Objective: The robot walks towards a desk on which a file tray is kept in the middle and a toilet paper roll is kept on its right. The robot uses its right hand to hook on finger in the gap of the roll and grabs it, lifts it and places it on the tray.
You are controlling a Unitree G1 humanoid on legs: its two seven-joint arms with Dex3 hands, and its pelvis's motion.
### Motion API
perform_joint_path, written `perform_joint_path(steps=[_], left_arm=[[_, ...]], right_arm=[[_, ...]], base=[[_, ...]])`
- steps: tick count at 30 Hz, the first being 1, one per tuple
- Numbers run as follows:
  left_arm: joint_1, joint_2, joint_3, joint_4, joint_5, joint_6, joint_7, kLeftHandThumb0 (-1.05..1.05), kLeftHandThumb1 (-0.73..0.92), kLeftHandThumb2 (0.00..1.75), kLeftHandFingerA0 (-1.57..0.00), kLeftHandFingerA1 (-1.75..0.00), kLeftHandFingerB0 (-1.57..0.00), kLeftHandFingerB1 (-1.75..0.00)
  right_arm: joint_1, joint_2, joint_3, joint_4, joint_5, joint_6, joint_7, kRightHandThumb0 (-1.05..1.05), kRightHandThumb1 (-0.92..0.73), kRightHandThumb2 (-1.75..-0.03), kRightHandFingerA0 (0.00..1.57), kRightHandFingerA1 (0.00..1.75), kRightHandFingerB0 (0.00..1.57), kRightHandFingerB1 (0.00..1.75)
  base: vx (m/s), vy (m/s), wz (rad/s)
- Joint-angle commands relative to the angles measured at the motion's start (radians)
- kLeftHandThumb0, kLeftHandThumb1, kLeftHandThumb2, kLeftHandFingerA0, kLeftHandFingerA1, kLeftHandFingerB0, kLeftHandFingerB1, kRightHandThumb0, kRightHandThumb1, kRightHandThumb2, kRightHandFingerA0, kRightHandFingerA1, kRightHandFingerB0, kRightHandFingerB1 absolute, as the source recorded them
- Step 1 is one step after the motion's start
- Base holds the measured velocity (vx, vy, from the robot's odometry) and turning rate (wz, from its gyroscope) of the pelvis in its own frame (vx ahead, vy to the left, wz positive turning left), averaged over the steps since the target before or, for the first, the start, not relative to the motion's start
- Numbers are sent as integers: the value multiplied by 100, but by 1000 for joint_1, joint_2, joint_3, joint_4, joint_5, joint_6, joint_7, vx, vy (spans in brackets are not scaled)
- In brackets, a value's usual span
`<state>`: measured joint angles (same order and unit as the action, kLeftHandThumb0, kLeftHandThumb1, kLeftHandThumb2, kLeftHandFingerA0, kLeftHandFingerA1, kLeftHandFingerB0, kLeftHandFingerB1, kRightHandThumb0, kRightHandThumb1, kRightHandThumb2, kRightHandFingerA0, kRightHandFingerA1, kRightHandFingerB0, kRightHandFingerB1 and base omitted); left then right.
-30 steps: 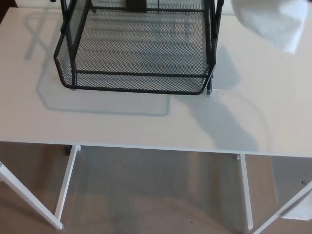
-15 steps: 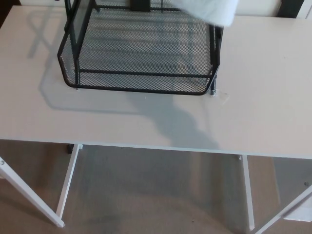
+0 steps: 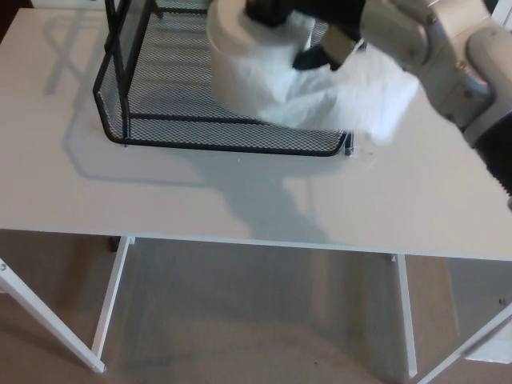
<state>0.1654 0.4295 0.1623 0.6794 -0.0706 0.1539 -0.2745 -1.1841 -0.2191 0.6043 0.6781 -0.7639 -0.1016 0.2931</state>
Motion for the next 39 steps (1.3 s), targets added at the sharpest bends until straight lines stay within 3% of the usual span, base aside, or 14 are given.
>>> perform_joint_path(steps=[1,12,13,15,16,18,19,20,23,24,26,30,38,39], left_arm=[[-10,5,4,20,8,-1,4,-63,92,74,-22,-46,-20,-40],[4,-1,2,-10,15,10,7,-62,92,76,-20,-48,-20,-42],[5,-2,3,-9,13,8,6,-62,92,76,-21,-47,-20,-41],[8,-2,-2,-11,21,7,10,-62,92,76,-21,-47,-20,-41],[3,10,-21,-1,44,2,11,-64,92,77,-23,-48,-21,-41],[3,10,-22,-1,44,2,11,-64,92,77,-23,-48,-21,-41],[4,7,-15,-5,34,11,10,-62,92,77,-23,-48,-21,-41],[4,5,-11,-3,28,11,8,-62,92,76,-24,-48,-21,-41],[1,8,-14,8,32,5,10,-64,92,75,-25,-47,-22,-40],[6,9,-18,12,44,1,29,-63,92,74,-28,-48,-24,-41],[13,10,-18,0,39,8,19,-62,92,76,-23,-46,-22,-41],[4,6,-18,5,41,12,33,-62,92,75,-29,-51,-25,-43],[12,5,-14,-2,32,27,30,-61,92,76,-25,-48,-24,-43],[20,11,-22,-1,38,1,16,-60,92,79,-22,-48,-23,-44]], right_arm=[[18,19,24,30,-14,-32,-15,-35,-51,-55,90,151,94,63],[-3,60,-22,80,42,1,43,-31,-60,-62,79,144,84,60],[-15,59,-26,87,43,14,69,-30,-68,-62,87,131,68,52],[-29,60,-31,95,44,31,107,-30,-68,-62,87,131,68,52],[-93,34,-16,111,43,33,233,-38,-67,-60,81,104,38,35],[-95,35,-16,113,44,33,235,-38,-67,-60,81,104,38,35],[-124,33,-31,122,57,73,282,-34,-63,-60,77,128,27,30],[-140,29,-42,122,65,90,304,-41,-54,-80,84,119,25,45],[-184,19,-53,144,74,102,351,-38,-55,-80,77,116,27,45],[-199,18,-57,158,84,93,371,-31,-63,-60,65,126,33,33],[-249,11,-59,187,98,97,457,-34,-68,-59,42,80,31,37],[-338,1,-51,210,96,71,540,-40,-69,-60,38,68,34,38],[-383,4,-55,205,110,101,622,-44,-68,-60,59,72,30,39],[-401,-1,-78,202,140,130,670,-38,-65,-60,71,92,34,37]], base=[[0,0,0],[0,0,0],[0,0,0],[0,0,0],[0,0,0],[0,0,0],[0,0,0],[0,0,0],[0,0,0],[0,0,0],[0,0,0],[0,0,0],[0,0,0],[0,0,0]])
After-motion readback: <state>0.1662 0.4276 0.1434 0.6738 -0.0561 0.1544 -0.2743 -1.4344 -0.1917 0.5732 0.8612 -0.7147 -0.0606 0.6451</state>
